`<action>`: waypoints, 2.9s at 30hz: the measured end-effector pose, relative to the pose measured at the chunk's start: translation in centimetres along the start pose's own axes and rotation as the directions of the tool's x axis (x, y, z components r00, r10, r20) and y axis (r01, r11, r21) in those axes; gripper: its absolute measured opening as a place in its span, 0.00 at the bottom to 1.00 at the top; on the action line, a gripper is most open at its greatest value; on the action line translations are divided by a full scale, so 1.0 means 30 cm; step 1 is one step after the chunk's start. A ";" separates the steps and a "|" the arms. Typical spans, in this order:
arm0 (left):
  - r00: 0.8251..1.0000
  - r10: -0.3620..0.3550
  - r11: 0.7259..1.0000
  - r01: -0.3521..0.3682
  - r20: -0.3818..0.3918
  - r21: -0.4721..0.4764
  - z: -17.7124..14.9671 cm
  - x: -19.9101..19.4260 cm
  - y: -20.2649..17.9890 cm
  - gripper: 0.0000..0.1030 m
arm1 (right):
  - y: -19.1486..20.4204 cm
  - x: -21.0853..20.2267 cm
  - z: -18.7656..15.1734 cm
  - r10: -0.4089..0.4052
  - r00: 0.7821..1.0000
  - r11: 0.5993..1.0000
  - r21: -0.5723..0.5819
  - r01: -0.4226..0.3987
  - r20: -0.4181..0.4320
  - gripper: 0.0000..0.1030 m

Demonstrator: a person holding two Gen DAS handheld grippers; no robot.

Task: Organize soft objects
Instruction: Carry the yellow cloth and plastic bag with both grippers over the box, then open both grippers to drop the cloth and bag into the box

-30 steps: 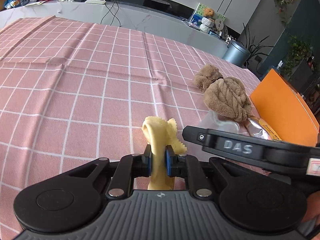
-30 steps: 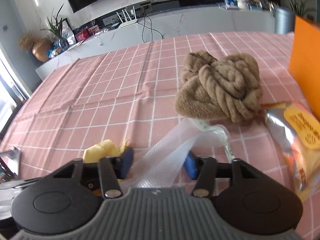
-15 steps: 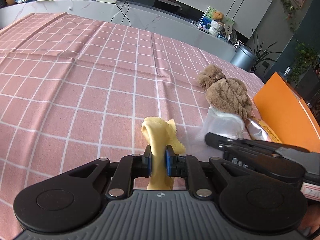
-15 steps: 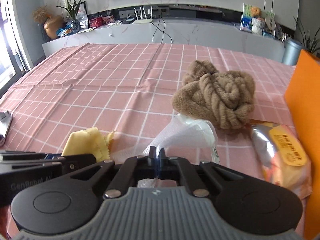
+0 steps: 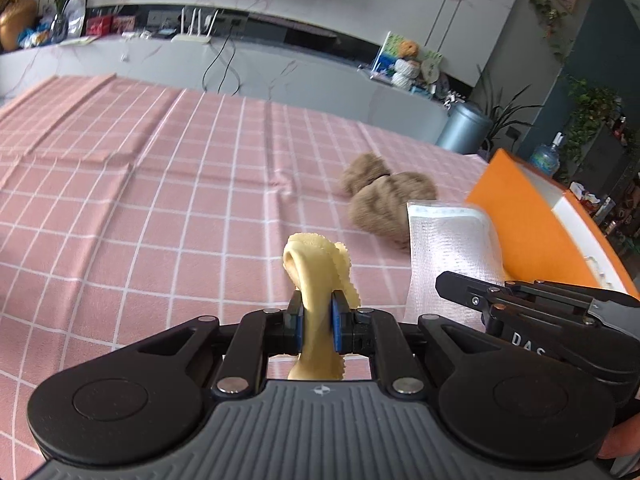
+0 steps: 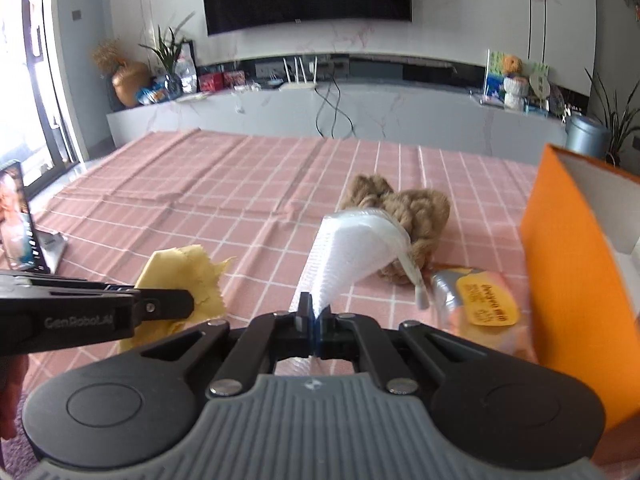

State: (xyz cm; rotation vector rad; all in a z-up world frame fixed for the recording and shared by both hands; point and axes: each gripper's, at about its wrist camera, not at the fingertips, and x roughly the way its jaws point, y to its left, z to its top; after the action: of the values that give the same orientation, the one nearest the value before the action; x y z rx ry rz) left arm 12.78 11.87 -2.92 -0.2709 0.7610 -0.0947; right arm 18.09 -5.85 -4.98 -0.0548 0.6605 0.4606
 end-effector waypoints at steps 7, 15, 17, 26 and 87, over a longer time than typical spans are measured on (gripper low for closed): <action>0.998 -0.035 0.998 0.031 0.062 0.054 0.006 -0.105 -0.112 0.14 | -0.043 -0.158 -0.006 0.016 0.998 1.000 -0.015 -0.015 0.064 0.00; 0.989 -0.107 0.987 0.093 0.101 0.128 0.016 -0.159 -0.269 0.14 | -0.123 -0.340 -0.011 -0.024 0.990 0.999 -0.041 0.030 0.136 0.00; 0.986 -0.132 0.983 0.117 0.103 0.144 0.018 -0.162 -0.311 0.14 | -0.156 -0.382 -0.014 -0.050 0.987 0.998 -0.026 0.054 0.155 0.00; 0.957 -0.276 0.937 0.248 0.088 0.246 0.053 -0.110 -0.532 0.14 | -0.328 -0.530 -0.013 -0.168 0.965 0.984 -0.029 0.177 0.203 0.00; 0.918 -0.238 0.872 0.346 -0.317 0.347 0.226 0.572 -1.044 0.75 | -0.984 -0.116 0.118 -0.340 0.916 0.877 -0.424 0.227 -0.212 0.61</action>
State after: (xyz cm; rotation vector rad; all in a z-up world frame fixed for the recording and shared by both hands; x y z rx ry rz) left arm 30.27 -19.93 -1.05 0.0199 0.9423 -0.5824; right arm 30.41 -33.05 -2.89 -0.6038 0.8162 0.2915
